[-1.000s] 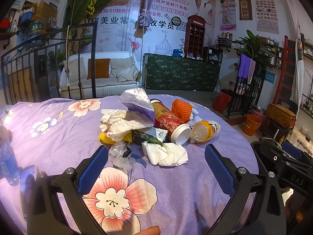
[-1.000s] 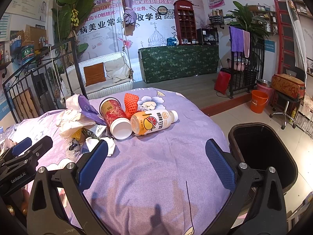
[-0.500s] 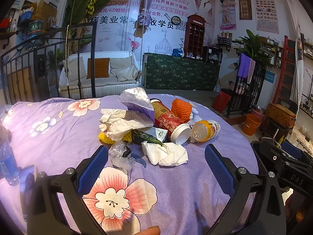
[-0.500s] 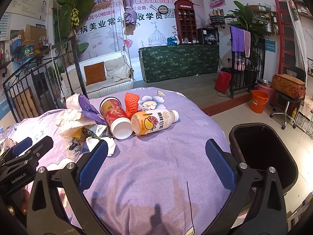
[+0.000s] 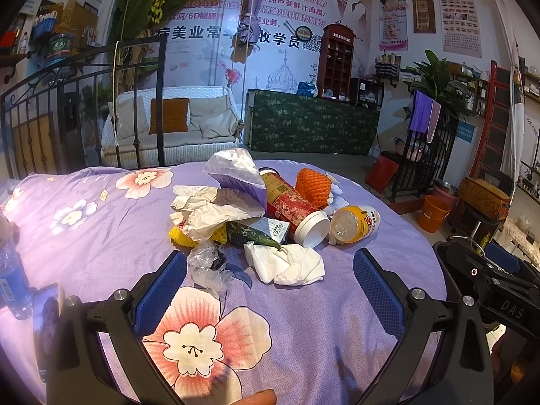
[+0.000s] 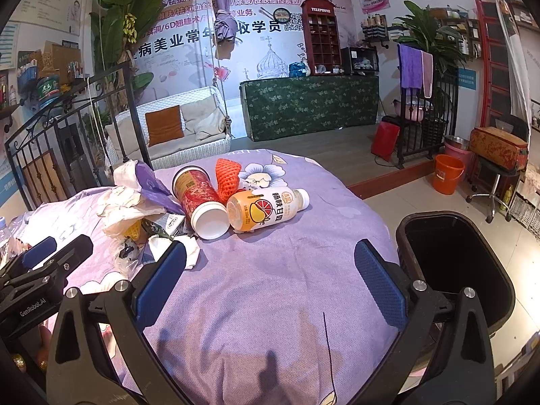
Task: Collect trash
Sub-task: 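Reach the right gripper toward the purple tissue box on the table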
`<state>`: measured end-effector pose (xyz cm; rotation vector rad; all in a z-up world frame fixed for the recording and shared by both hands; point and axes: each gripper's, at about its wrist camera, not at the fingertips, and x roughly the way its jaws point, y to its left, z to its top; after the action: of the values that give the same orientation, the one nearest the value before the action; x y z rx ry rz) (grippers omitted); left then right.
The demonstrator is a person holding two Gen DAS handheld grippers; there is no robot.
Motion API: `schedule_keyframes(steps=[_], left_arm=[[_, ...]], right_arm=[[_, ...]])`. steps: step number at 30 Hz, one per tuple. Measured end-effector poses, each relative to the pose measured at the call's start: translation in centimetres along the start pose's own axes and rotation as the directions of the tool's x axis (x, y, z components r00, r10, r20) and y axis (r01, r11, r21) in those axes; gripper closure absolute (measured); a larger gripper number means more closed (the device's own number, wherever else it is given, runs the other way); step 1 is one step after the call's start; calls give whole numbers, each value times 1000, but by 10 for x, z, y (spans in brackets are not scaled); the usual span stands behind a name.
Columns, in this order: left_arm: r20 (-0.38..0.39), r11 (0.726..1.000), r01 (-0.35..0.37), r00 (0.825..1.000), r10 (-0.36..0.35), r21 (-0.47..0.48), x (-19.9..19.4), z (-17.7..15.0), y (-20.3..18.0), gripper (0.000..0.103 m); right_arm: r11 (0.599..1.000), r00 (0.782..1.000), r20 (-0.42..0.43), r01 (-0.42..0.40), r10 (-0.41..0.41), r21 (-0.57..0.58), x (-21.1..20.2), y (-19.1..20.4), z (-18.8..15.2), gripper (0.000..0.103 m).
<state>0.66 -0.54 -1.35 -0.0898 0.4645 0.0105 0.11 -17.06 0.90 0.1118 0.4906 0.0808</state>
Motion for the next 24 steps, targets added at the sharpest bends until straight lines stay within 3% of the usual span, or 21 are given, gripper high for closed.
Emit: schedule_keyframes(steps=[5, 12, 16, 24], left_arm=[[-25, 1000, 6, 1000, -6, 0, 5, -4, 1, 6], [-110, 1000, 14, 994, -17, -28, 21, -10, 13, 6], [-162, 999, 5, 987, -10, -31, 30, -17, 22, 6], [-229, 999, 17, 973, -24, -33, 41, -17, 42, 6]], right_arm=[[1000, 999, -34, -8, 8, -3, 9, 3, -4, 5], [998, 987, -150, -62, 62, 10, 40, 5, -11, 5], [993, 956, -270, -118, 110, -12, 69, 13, -16, 5], [979, 919, -338, -199, 200, 38, 104, 20, -3, 5]])
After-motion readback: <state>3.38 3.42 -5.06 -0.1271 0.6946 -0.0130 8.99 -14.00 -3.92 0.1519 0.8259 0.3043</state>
